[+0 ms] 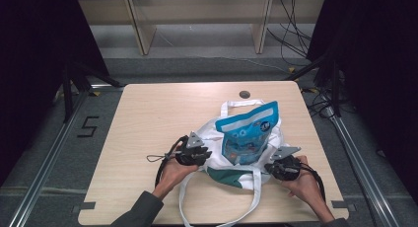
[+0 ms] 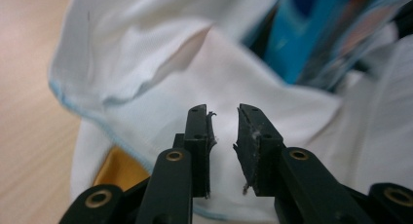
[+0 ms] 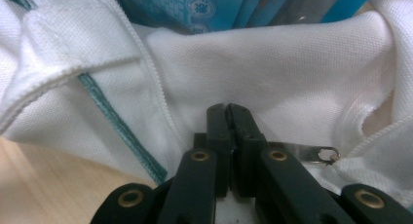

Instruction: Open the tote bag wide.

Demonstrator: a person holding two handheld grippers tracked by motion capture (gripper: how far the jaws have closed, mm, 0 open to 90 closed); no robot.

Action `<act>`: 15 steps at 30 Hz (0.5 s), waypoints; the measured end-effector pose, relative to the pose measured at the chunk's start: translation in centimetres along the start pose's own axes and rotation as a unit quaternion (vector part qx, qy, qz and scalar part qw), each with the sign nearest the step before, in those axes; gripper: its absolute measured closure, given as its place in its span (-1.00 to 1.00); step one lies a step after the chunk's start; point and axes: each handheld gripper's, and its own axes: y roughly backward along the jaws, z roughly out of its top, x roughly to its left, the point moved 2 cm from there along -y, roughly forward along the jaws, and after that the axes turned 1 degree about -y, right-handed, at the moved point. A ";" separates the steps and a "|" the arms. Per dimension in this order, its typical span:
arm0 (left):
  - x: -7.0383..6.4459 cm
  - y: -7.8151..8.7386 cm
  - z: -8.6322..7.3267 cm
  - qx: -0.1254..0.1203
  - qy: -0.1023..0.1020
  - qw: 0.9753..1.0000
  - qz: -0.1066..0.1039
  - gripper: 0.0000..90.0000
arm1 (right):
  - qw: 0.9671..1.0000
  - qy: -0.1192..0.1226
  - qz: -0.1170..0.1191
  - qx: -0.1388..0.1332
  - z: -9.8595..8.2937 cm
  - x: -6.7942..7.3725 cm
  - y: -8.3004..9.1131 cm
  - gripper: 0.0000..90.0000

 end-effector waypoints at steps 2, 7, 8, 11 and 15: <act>0.4 -0.8 -0.8 0.012 0.004 1.000 0.000 0.70 | 1.000 0.007 -0.012 -0.012 0.1 0.0 -0.4 0.96; 0.7 -0.9 -1.1 0.019 -0.014 1.000 0.005 0.77 | 1.000 0.006 -0.020 -0.017 0.9 -0.5 -1.1 0.96; 0.8 -0.9 -1.1 0.021 -0.025 0.999 0.008 0.79 | 1.000 0.015 -0.021 -0.016 1.1 -0.7 -1.1 0.96; 1.0 -1.0 -1.3 0.020 -0.011 1.000 0.006 0.81 | 0.999 0.006 -0.026 -0.027 1.4 -1.0 -1.6 0.96; 1.2 -1.0 -1.3 0.020 -0.010 1.000 0.009 0.82 | 0.999 0.007 -0.028 -0.032 1.6 -1.2 -1.9 0.96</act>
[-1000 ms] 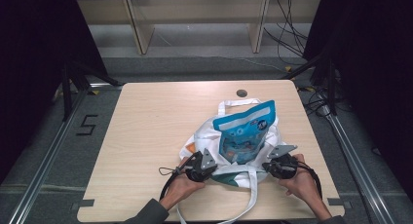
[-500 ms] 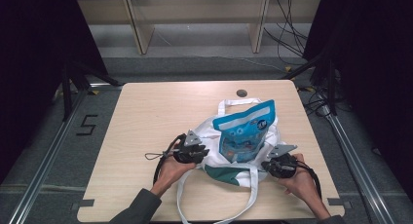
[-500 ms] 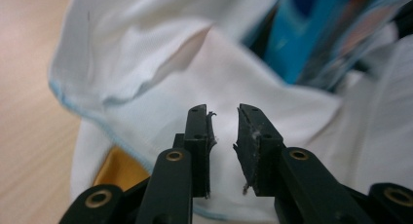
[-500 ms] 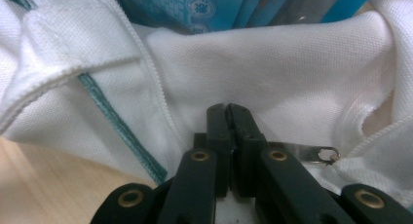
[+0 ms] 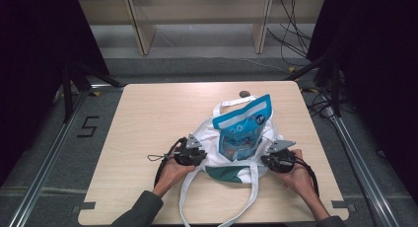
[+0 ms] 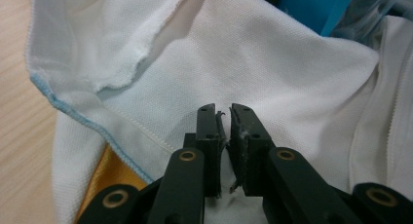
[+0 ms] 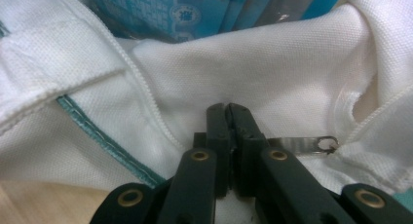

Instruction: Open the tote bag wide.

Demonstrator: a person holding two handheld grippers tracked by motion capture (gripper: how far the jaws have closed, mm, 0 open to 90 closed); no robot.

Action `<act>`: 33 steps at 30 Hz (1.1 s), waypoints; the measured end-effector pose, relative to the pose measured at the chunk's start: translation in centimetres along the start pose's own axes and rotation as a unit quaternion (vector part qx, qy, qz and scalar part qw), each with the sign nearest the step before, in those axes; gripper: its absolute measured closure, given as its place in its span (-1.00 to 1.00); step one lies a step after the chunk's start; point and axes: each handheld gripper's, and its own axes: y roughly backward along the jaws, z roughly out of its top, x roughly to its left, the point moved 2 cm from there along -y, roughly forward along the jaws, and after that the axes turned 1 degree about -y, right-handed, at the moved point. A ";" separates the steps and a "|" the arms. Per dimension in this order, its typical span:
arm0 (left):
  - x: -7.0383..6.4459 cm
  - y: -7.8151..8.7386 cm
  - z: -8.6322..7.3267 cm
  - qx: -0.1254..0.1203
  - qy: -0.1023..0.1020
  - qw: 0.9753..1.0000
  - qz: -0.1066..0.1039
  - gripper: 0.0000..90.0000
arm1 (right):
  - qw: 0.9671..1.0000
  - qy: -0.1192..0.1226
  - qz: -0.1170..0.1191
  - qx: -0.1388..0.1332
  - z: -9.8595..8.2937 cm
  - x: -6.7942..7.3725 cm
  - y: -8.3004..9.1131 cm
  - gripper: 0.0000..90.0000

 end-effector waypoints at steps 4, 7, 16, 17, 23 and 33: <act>0.2 -0.1 0.0 0.000 0.005 1.000 0.004 0.82 | 1.000 -0.004 0.002 0.006 0.3 -0.2 -0.1 0.95; 0.8 -0.1 0.0 0.002 0.001 1.000 0.012 0.82 | 1.000 -0.006 -0.003 -0.002 0.6 -0.4 -0.6 0.95; 3.5 -0.6 0.0 -0.004 0.026 0.999 0.035 0.84 | 1.000 -0.013 -0.008 -0.006 2.9 -1.0 -2.7 0.95; 3.8 -0.5 0.0 -0.002 0.025 0.999 0.040 0.84 | 1.000 -0.012 -0.011 -0.008 3.0 -1.0 -2.8 0.95; 4.3 -0.5 0.1 -0.008 0.035 0.999 0.031 0.81 | 1.000 -0.010 -0.012 -0.015 3.2 -1.1 -3.1 0.92; 4.0 2.7 1.6 -0.078 0.100 0.992 0.017 0.45 | 0.996 -0.063 0.000 -0.066 3.4 -2.3 -1.0 0.46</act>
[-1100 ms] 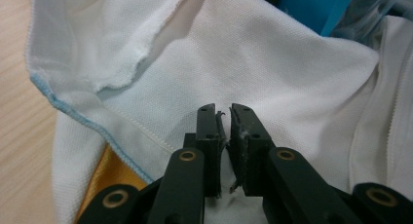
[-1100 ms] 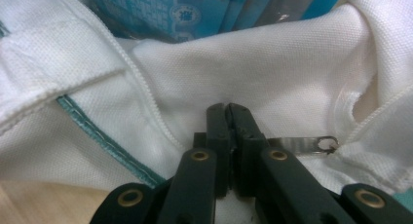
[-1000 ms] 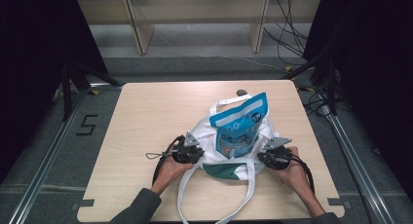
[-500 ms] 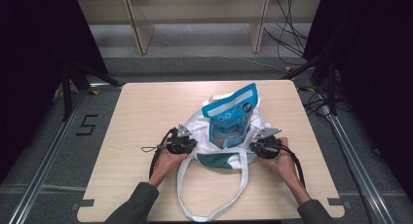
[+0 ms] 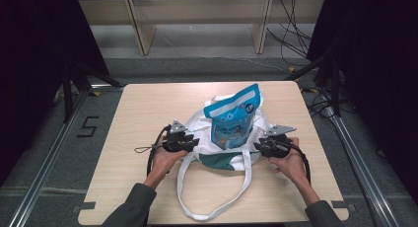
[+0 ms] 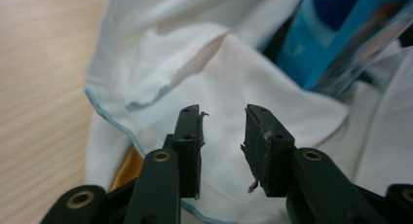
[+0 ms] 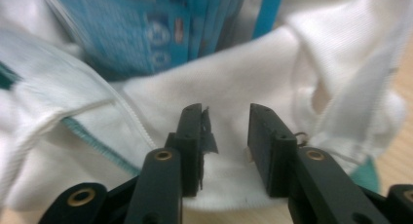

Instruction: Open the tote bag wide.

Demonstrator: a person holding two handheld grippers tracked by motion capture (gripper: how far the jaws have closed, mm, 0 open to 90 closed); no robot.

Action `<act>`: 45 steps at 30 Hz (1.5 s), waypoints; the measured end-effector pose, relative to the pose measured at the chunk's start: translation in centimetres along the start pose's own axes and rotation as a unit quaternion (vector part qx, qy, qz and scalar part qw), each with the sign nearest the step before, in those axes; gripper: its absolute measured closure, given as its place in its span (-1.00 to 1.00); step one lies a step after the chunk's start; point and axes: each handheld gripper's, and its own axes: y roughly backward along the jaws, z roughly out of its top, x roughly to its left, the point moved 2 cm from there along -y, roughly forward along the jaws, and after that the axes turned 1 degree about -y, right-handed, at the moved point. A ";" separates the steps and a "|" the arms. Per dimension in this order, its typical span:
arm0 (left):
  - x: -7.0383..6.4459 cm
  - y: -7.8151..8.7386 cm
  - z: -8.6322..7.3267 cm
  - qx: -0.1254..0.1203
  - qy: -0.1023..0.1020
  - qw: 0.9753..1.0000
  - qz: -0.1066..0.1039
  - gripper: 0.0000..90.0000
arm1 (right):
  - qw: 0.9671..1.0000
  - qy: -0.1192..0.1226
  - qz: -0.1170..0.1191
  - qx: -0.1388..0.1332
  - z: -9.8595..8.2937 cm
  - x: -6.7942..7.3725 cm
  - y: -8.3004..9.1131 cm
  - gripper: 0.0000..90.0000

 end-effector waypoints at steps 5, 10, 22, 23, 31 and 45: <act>-0.6 3.1 0.3 -0.015 0.013 1.000 -0.021 0.08 | 0.999 -0.029 -0.021 -0.039 0.1 -0.2 2.9 0.13; -1.2 5.4 -0.7 -0.026 0.012 0.999 -0.024 -0.17 | 0.995 -0.068 -0.027 -0.060 -0.7 -0.3 5.1 -0.03; -2.6 8.3 -5.6 -0.049 0.059 0.997 -0.025 -0.49 | 0.996 -0.065 -0.024 -0.061 -4.5 1.7 7.8 -0.12; -2.8 8.4 -6.0 -0.046 0.062 0.997 -0.028 -0.50 | 0.997 -0.054 -0.023 -0.058 -4.8 1.7 7.9 -0.13; -4.0 9.9 -8.4 -0.027 0.047 0.998 -0.023 -0.53 | 0.998 -0.041 -0.010 -0.035 -6.8 3.5 8.3 -0.16; -4.8 10.5 -9.8 -0.003 0.027 0.999 -0.027 -0.59 | 0.999 -0.026 -0.009 -0.016 -8.8 4.4 9.2 -0.21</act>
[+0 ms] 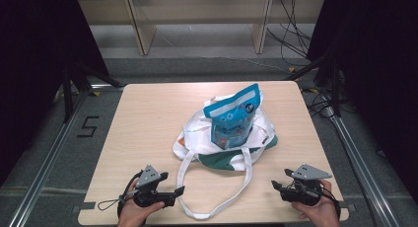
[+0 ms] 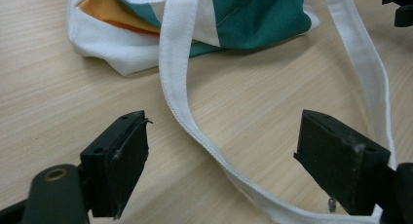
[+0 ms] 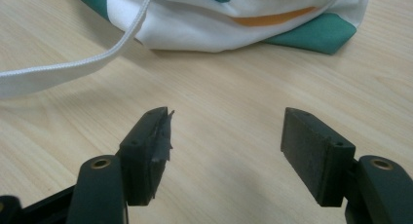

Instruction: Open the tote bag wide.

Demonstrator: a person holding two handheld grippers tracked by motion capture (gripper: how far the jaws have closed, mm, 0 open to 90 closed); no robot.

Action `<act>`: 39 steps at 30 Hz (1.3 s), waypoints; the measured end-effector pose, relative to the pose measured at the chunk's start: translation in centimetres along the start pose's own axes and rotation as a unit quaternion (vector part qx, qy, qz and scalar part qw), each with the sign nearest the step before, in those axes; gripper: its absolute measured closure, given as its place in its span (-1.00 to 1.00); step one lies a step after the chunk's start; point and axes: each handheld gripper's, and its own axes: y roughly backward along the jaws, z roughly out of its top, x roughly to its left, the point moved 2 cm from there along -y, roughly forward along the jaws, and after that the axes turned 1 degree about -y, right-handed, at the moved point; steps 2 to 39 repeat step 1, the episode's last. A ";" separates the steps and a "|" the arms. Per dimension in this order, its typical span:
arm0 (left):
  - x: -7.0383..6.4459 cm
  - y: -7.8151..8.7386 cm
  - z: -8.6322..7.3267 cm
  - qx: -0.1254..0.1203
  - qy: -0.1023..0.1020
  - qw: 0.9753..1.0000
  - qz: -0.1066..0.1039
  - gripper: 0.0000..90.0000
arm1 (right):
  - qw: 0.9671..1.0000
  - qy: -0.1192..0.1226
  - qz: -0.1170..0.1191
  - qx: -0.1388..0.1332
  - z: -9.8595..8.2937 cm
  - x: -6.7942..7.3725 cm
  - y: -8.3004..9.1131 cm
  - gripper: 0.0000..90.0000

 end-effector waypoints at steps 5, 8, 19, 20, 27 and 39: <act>0.0 0.0 0.0 0.003 -0.003 1.000 0.000 -0.59 | 1.000 -0.004 0.001 0.004 -0.1 0.0 0.0 -0.21; 0.0 0.0 0.0 0.003 -0.003 1.000 0.000 -0.59 | 1.000 -0.004 0.001 0.004 -0.1 0.0 0.0 -0.21; 0.0 0.0 0.0 0.003 -0.003 1.000 0.000 -0.59 | 1.000 -0.004 0.001 0.004 -0.1 0.0 0.0 -0.21; 0.0 0.0 0.0 0.003 -0.003 1.000 0.000 -0.59 | 1.000 -0.004 0.001 0.004 -0.1 0.0 0.0 -0.21; 0.0 0.0 0.0 0.003 -0.003 1.000 0.000 -0.59 | 1.000 -0.004 0.001 0.004 -0.1 0.0 0.0 -0.21; 0.0 0.0 0.0 0.003 -0.003 1.000 0.000 -0.59 | 1.000 -0.004 0.001 0.004 -0.1 0.0 0.0 -0.21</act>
